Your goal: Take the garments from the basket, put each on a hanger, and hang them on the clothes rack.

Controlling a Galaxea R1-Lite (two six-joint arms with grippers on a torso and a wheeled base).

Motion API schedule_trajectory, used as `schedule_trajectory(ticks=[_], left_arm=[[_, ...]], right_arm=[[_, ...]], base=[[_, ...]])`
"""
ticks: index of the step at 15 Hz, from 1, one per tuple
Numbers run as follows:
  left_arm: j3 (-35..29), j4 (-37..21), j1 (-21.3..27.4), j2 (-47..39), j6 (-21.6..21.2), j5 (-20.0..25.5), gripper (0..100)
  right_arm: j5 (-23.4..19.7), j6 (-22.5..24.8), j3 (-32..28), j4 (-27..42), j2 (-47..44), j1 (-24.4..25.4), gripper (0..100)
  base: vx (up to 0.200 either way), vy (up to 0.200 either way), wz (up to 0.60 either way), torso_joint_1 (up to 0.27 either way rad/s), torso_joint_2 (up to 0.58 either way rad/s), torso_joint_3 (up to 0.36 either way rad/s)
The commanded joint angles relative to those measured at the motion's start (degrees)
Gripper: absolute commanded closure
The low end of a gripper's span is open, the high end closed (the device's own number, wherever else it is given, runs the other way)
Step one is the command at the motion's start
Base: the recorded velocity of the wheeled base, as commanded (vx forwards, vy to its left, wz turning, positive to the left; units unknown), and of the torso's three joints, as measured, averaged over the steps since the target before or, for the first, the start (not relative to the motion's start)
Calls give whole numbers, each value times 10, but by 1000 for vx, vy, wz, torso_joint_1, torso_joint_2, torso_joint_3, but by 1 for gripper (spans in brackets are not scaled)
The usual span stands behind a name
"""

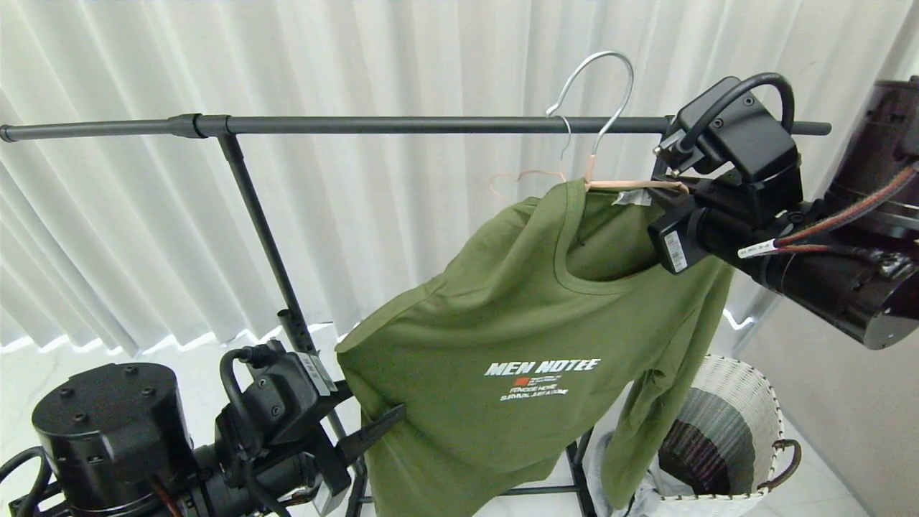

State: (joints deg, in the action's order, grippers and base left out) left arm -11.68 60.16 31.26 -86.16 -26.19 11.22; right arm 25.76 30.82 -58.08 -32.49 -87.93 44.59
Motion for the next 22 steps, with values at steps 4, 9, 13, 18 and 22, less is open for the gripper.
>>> schedule_trajectory(ticks=[4,9,13,18,22], left_arm=[[3,0,-5,1,-1,-1,100],[15,7,-42,49,-1,-9,100],[45,7,-38,92,-13,-8,100],[38,7,6,42,-72,-9,100],[-12,11,11,-29,-89,-77,100]], right_arm=[[18,1,2,1,-4,-7,100],[68,28,0,23,-4,-55,100],[71,28,-17,23,-10,-72,100],[71,28,-92,30,-40,-69,100],[71,27,-133,60,-44,-50,100]], base=[[0,0,0,0,0,0],[0,0,0,0,0,0],[0,0,0,0,0,0],[0,0,0,0,0,0],[0,0,0,0,0,0]])
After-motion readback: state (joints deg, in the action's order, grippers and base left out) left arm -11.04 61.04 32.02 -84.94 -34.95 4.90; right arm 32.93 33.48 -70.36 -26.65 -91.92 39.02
